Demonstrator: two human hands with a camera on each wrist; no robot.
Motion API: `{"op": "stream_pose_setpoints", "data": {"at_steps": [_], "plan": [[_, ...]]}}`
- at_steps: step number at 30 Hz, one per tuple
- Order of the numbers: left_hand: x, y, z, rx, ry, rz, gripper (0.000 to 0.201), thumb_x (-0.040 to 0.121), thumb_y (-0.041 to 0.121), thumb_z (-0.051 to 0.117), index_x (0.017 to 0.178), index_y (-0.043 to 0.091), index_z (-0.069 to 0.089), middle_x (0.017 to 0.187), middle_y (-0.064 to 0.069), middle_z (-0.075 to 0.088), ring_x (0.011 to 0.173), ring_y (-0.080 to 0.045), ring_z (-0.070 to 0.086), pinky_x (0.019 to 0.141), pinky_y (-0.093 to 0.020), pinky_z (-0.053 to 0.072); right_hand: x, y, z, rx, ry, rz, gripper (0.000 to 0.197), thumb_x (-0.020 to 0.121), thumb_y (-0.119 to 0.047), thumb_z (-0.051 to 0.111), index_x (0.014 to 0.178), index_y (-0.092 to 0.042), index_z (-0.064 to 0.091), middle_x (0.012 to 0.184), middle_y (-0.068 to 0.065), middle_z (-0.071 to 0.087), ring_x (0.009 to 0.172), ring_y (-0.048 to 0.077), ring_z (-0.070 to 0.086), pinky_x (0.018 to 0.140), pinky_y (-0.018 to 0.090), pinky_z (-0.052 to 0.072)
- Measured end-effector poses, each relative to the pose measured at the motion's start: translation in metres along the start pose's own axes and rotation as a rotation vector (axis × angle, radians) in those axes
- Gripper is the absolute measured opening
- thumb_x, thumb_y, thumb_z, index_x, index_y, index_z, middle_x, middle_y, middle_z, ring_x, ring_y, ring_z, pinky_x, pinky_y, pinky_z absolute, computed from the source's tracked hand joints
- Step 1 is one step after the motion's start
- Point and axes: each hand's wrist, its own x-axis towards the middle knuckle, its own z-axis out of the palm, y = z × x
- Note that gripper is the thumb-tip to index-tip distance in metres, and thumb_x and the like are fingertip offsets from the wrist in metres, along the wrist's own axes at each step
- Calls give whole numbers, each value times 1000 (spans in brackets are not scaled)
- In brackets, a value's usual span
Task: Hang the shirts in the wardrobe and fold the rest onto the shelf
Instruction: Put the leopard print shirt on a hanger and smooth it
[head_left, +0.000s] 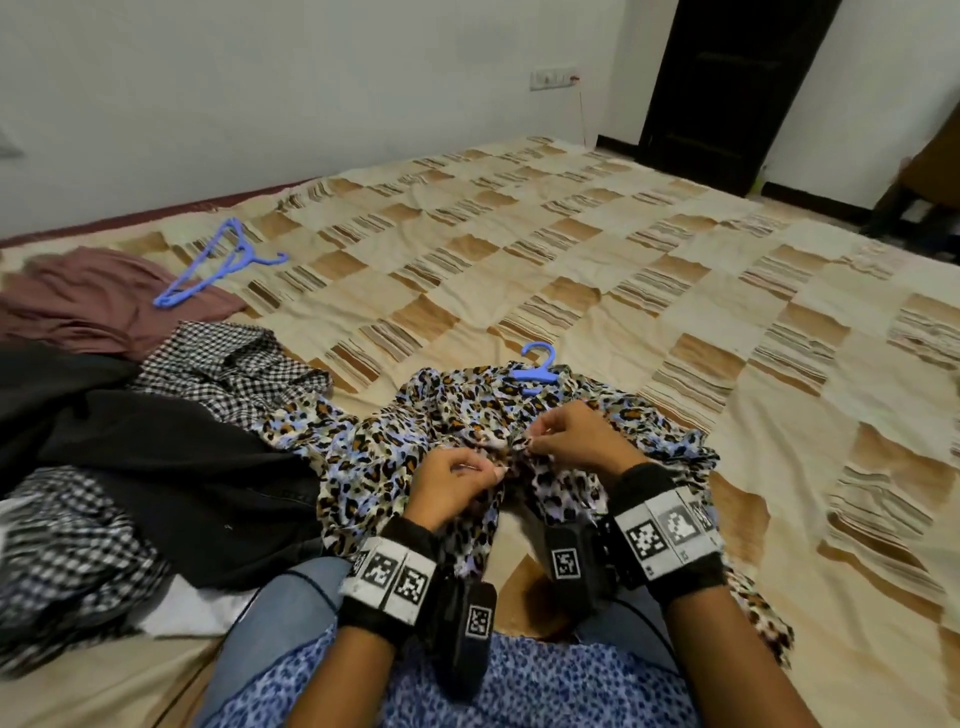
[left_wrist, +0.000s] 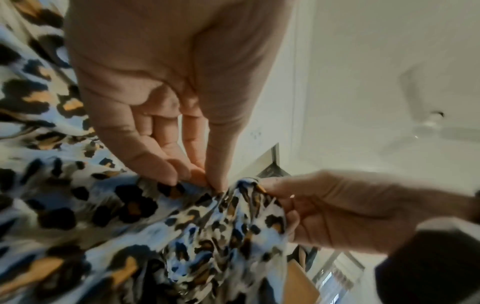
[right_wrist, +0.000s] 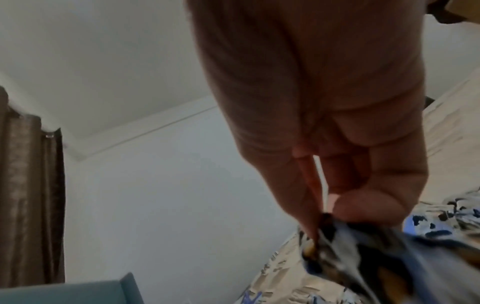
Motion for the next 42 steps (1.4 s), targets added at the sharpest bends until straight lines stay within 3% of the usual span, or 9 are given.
{"op": "stream_pose_setpoints", "data": {"at_steps": [3, 9, 13, 17, 22, 27, 32, 37, 42], "plan": [[-20, -2, -2, -184, 23, -75, 10, 80, 10, 71, 73, 11, 65, 90, 0, 68, 76, -7, 62, 55, -17, 51, -8, -1, 11, 90, -10, -14, 25, 84, 4, 61, 69, -16, 58, 74, -1, 58, 64, 10, 56, 57, 15, 49], [-20, -1, 5, -204, -27, -50, 6, 85, 10, 66, 88, 16, 65, 76, -2, 63, 70, -7, 59, 59, -17, 53, -16, 15, 38, 152, 183, -64, 26, 74, 7, 68, 70, -17, 60, 66, 0, 59, 59, 9, 53, 63, 21, 50], [-17, 0, 11, -209, -70, -42, 12, 89, 6, 61, 87, 16, 67, 66, 2, 49, 62, -4, 52, 57, -16, 53, -15, 22, 47, 112, 351, -98, 20, 71, 3, 70, 76, -14, 60, 66, -3, 58, 60, 8, 54, 67, 26, 51], [-13, -3, 12, -201, -25, -40, 15, 90, 4, 58, 87, 16, 67, 70, 1, 55, 64, -3, 54, 56, -14, 52, -10, 27, 50, 164, 445, -156, 16, 73, -3, 74, 79, -12, 62, 68, -2, 59, 60, 7, 53, 65, 24, 50], [-9, -4, 10, -283, 62, -57, 14, 89, 2, 59, 89, 13, 67, 71, 0, 61, 60, -4, 55, 54, -13, 50, -7, 29, 52, 256, 407, -204, 10, 79, -2, 69, 83, -10, 64, 73, 6, 66, 66, 16, 62, 65, 22, 53], [-10, -3, 11, -296, 88, -54, 10, 87, 1, 61, 93, 6, 68, 72, -3, 63, 55, 0, 58, 53, -13, 51, -7, 23, 57, 314, 423, -234, 17, 76, 4, 67, 82, -10, 60, 72, 1, 60, 60, 9, 51, 56, 14, 46], [-11, -2, 10, -281, 109, -9, 9, 84, 1, 65, 85, 10, 66, 68, -2, 63, 53, 2, 59, 52, -14, 51, -8, 17, 63, 223, 512, -338, 24, 73, 5, 66, 79, -16, 56, 67, -10, 54, 55, 3, 46, 55, 13, 42], [-13, -1, 8, -275, 137, 18, 11, 82, 1, 67, 82, 11, 67, 65, 0, 65, 54, 1, 60, 52, -15, 51, -6, 22, 71, 286, 422, -303, 24, 72, 5, 69, 78, -14, 56, 69, -5, 55, 55, 3, 45, 53, 11, 41], [-12, -2, 7, -268, 123, 20, 12, 82, 2, 67, 85, 13, 69, 73, -4, 68, 57, 0, 62, 54, -15, 52, -5, 26, 70, 360, 404, -290, 20, 74, 6, 67, 80, -10, 58, 72, 0, 58, 59, 8, 50, 55, 12, 44]]}}
